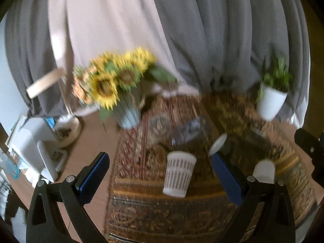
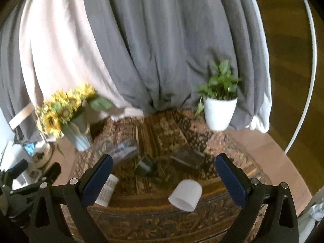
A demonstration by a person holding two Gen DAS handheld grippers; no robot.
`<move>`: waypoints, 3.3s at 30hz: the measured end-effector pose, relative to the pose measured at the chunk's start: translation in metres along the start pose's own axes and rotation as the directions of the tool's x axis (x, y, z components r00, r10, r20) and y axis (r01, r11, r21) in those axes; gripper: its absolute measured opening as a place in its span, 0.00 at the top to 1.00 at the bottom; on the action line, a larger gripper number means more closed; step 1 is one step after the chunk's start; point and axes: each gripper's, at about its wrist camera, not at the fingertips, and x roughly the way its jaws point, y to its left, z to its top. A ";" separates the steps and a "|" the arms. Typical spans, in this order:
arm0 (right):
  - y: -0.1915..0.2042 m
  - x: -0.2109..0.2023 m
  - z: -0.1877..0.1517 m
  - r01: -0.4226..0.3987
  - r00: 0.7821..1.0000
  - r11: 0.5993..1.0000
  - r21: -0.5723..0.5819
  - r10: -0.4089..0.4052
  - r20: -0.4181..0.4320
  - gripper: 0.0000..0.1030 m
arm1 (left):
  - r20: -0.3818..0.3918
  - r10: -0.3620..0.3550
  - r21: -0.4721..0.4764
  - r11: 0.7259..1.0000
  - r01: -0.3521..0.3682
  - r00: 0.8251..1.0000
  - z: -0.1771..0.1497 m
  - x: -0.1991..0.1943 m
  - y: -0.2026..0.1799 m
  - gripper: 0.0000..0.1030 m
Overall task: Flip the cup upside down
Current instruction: 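Move the left tool down to the checkered paper cup and close on it, then lift the checkered cup with the left tool toward the right tool, then close the right tool on the cup while the left tool releases it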
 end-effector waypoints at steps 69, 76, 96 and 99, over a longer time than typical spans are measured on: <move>-0.106 0.078 -0.045 0.091 0.957 0.996 -0.025 -0.094 -0.273 0.01 | -0.521 -0.189 -0.126 0.981 0.144 0.832 -0.085 0.096 -0.117 0.44; -0.111 0.078 -0.045 0.069 0.959 0.995 -0.068 -0.085 -0.270 0.01 | -0.515 -0.167 -0.140 0.984 0.110 0.841 -0.089 0.099 -0.122 0.44; -0.092 0.040 -0.028 0.040 0.979 0.998 -0.055 -0.050 -0.196 0.01 | -0.292 -0.081 -0.103 0.993 0.052 0.953 -0.050 0.033 -0.086 0.13; -0.077 0.039 -0.032 0.004 0.975 0.999 -0.048 -0.015 -0.220 0.01 | -0.248 -0.078 -0.126 0.991 0.048 0.966 -0.045 0.022 -0.065 0.12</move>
